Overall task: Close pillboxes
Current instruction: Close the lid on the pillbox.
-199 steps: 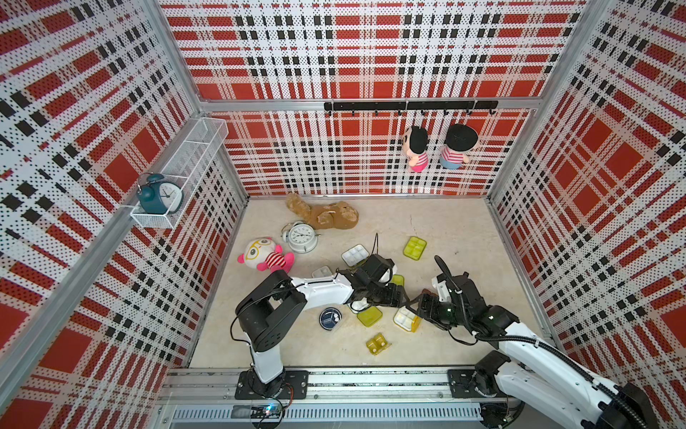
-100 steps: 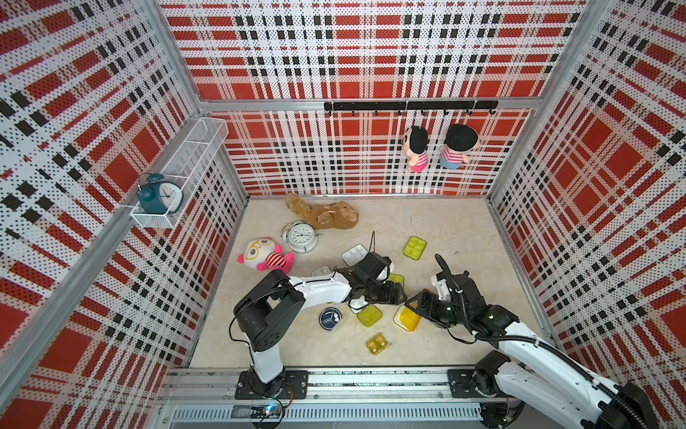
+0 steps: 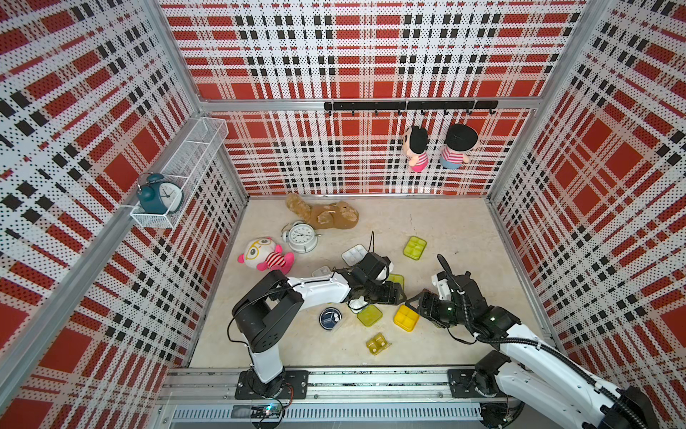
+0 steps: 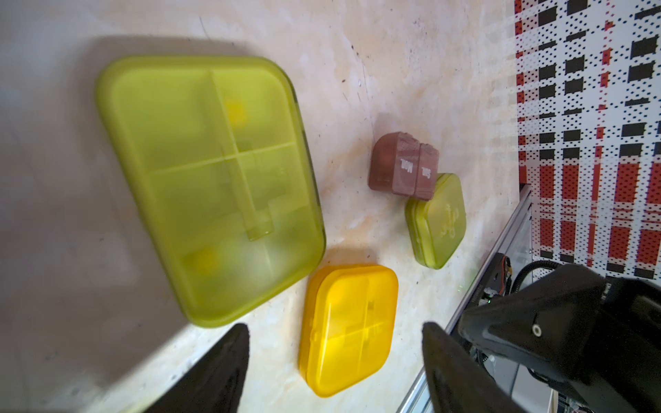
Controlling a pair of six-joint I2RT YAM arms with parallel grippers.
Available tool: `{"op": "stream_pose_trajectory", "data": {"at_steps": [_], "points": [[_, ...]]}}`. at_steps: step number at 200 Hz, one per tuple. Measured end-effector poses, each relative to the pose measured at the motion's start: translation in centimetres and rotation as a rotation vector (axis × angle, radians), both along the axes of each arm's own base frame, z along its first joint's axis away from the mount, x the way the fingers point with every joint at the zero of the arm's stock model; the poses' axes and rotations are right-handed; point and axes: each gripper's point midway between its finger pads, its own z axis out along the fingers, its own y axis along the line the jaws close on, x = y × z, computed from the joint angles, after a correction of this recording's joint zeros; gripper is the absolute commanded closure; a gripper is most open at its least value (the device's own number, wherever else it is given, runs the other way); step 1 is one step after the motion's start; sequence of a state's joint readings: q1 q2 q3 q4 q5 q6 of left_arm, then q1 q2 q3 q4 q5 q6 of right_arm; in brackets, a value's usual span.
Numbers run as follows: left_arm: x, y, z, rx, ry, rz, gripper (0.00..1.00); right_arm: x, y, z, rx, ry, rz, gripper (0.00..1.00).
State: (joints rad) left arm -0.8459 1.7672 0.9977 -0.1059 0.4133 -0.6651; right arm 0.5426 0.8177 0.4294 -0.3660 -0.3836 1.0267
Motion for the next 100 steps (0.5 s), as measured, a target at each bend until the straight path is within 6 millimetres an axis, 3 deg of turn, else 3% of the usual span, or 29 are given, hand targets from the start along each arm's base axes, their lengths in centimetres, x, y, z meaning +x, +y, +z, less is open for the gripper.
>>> {"op": "stream_pose_trajectory", "data": {"at_steps": [19,42,55,100], "points": [[0.5,0.5,0.9,-0.009,-0.022,0.021,0.22,0.0,0.1,-0.1,0.011,0.003,-0.001,0.47],[1.9,2.1,2.3,-0.023,-0.059,0.076,0.22,-0.2,0.2,-0.5,0.023,0.012,0.001,0.79],[2.7,3.1,3.3,-0.031,-0.081,0.109,0.22,-0.3,0.3,-0.9,0.027,0.022,0.001,0.92],[4.1,6.2,4.7,-0.034,-0.127,0.2,0.22,-0.2,0.5,-2.0,0.029,0.049,-0.004,0.94]]}}
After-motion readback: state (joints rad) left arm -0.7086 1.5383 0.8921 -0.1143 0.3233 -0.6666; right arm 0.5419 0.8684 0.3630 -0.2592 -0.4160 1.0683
